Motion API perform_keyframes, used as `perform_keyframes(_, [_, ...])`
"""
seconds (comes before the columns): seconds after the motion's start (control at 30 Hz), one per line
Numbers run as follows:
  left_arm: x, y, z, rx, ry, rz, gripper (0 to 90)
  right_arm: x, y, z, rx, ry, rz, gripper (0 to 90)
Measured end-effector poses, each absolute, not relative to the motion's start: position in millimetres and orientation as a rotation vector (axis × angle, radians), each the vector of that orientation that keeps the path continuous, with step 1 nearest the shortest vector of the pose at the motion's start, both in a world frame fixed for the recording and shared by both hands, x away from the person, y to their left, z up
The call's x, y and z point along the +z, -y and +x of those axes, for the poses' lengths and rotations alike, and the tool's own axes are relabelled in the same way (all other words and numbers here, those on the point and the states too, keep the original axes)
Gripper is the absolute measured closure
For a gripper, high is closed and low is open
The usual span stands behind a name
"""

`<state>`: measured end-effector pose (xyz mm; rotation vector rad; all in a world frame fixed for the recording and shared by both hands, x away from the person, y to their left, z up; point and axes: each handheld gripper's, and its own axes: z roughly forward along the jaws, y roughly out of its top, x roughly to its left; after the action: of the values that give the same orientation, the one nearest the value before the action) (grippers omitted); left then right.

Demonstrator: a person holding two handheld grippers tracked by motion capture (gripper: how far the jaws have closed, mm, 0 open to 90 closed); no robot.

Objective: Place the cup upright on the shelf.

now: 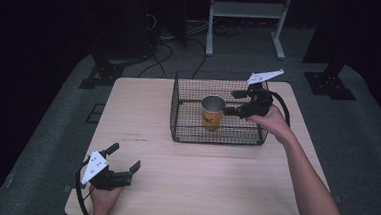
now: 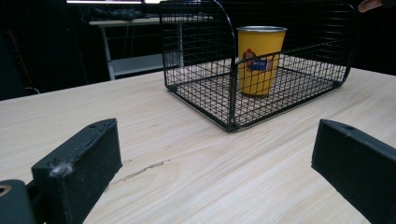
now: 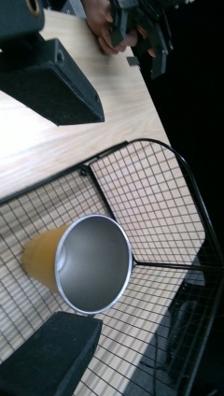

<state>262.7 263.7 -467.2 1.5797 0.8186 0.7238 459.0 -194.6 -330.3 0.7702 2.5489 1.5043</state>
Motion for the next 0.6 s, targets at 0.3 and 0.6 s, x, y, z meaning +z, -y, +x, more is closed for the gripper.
perform_keyframes(0.3, [-467.2,-263.5,262.8,0.726,-0.818,1.582,0.8,-326.7,204.3,441.2,1.519,-2.551,0.740,2.3])
perform_keyframes(0.6, [-467.2,-263.5,262.8,0.727,-0.818,1.582,0.8,-322.7,207.9,422.0,1.532,-2.558,0.691,2.3])
